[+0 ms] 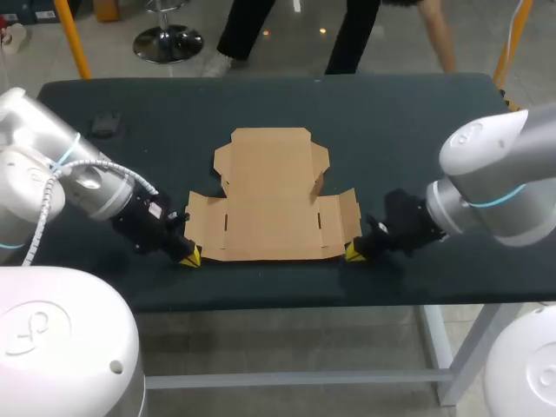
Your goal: Assemble the packaging by folding the flat box into shape, placing the metal phone stand inside, and closing the box properly
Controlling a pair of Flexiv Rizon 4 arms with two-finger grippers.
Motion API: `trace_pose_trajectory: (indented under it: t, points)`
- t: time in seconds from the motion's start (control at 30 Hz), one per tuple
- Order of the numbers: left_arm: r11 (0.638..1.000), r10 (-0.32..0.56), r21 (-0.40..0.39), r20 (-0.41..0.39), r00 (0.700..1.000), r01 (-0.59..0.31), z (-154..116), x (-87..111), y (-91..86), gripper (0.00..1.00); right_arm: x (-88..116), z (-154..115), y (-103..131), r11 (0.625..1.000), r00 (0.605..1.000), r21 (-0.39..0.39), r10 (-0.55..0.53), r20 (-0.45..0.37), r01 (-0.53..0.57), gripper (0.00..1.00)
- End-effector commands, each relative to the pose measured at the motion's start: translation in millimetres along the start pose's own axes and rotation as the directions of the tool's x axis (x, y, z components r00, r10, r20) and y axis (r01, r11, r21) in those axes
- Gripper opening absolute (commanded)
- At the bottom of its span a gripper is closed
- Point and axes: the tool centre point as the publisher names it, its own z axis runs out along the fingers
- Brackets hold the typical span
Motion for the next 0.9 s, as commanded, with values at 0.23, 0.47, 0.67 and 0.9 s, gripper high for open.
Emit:
trace_pose_trajectory:
  t: [0.23,0.47,0.67,0.9]
  points:
    - [1.0,-0.001,-0.02,-0.004,1.0,0.001,4.4,-0.4,-5.8,0.0,0.8,3.7,6.3,1.0,1.0,0.011,-0.002,-0.01,0.002,0.0]
    - [1.0,0.006,-0.03,-0.007,1.0,-0.006,6.7,2.3,-8.6,0.0,4.9,5.0,9.3,1.0,1.0,0.011,-0.011,-0.012,0.011,0.0]
    - [0.999,0.018,-0.036,0.002,1.0,-0.018,8.4,7.0,-9.6,0.0,8.5,6.0,10.0,1.0,1.0,0.011,-0.022,-0.015,0.022,0.0]
    - [0.999,0.03,-0.033,0.018,0.999,-0.029,6.6,13.1,-8.6,0.0,11.1,6.3,10.8,0.999,0.999,0.011,-0.031,-0.013,0.031,0.0]
